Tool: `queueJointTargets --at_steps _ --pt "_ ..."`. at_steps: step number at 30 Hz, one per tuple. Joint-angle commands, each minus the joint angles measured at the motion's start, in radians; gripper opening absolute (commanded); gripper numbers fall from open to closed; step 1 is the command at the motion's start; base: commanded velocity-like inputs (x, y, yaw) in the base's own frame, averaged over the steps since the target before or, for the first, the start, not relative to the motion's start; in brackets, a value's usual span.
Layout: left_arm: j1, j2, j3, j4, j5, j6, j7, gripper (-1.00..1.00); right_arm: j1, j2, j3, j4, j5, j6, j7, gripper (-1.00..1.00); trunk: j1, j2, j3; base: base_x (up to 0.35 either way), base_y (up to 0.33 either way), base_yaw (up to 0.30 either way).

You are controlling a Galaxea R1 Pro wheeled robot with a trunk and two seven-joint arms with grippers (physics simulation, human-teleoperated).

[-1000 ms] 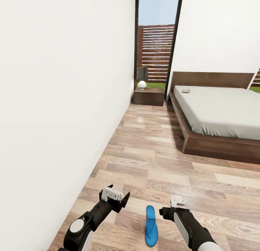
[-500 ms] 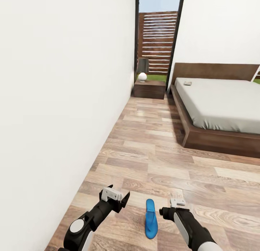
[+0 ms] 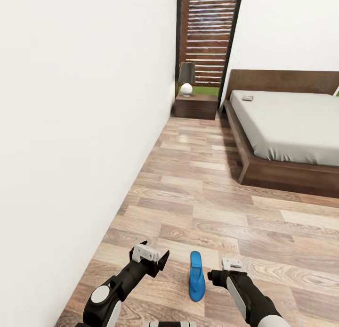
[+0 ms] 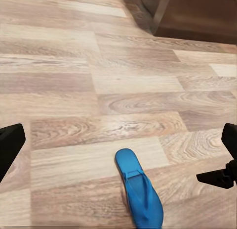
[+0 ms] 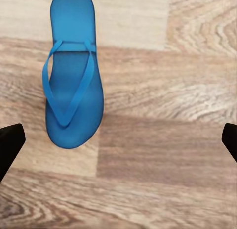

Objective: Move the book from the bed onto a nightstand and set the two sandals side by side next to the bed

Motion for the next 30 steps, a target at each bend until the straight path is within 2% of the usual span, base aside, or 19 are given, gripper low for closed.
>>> queueJointTargets --at_steps 1,30 --pt "0.0 -0.001 0.001 -0.001 -0.001 0.006 -0.004 1.0 0.0 0.001 -0.001 -0.002 -0.01 0.004 -0.006 1.0 0.0 -0.001 -0.005 0.0 0.0 0.0" --pt "0.0 0.0 0.001 -0.002 -0.001 0.005 -0.004 1.0 0.0 0.008 -0.001 -0.002 -0.01 0.004 -0.007 1.0 0.013 -0.007 -0.117 0.0 0.0 0.0"
